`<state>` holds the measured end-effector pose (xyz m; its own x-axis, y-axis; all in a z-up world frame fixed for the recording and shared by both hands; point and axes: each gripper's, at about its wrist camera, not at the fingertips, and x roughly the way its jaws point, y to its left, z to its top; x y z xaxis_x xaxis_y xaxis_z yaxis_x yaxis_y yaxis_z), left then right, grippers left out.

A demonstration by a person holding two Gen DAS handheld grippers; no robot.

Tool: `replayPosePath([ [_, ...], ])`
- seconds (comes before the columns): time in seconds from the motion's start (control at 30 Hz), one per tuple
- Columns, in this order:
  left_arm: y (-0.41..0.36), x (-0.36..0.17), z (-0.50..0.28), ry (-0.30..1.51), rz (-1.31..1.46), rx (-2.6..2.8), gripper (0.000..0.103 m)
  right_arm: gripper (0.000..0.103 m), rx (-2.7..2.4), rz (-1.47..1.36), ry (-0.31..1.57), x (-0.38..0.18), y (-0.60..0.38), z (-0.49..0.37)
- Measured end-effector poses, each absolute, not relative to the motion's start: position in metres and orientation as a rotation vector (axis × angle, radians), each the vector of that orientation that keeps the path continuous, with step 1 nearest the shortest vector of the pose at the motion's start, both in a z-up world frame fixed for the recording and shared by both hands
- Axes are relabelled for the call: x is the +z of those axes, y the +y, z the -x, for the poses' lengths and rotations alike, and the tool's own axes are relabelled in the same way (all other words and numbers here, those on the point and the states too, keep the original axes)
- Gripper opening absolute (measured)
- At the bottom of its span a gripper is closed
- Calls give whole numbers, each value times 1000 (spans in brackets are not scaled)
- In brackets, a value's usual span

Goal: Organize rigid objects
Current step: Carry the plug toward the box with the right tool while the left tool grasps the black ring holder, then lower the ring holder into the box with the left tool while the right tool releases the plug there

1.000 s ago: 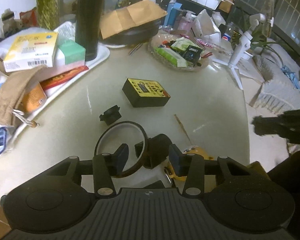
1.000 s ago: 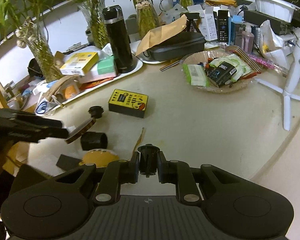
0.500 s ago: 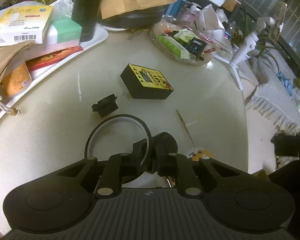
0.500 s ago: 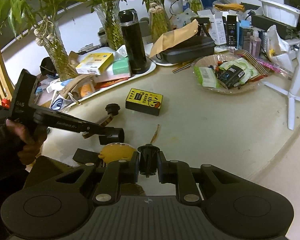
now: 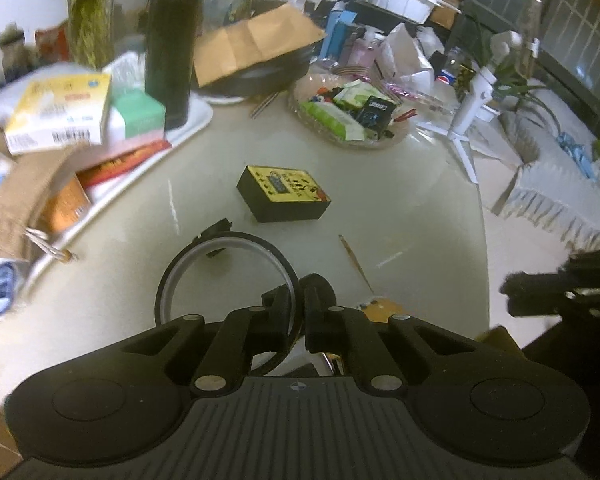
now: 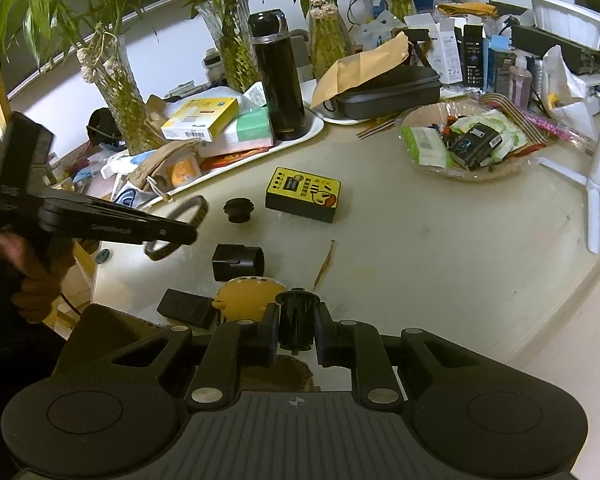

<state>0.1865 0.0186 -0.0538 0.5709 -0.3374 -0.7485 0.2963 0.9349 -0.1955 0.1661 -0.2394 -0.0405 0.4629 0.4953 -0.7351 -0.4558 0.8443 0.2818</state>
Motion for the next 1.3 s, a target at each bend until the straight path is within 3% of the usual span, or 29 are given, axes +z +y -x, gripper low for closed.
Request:
replayPosePath([
  [1.3,-44,-1,-60,863,-218,-417,7,20,663,-29,928,-2,-219,-141],
])
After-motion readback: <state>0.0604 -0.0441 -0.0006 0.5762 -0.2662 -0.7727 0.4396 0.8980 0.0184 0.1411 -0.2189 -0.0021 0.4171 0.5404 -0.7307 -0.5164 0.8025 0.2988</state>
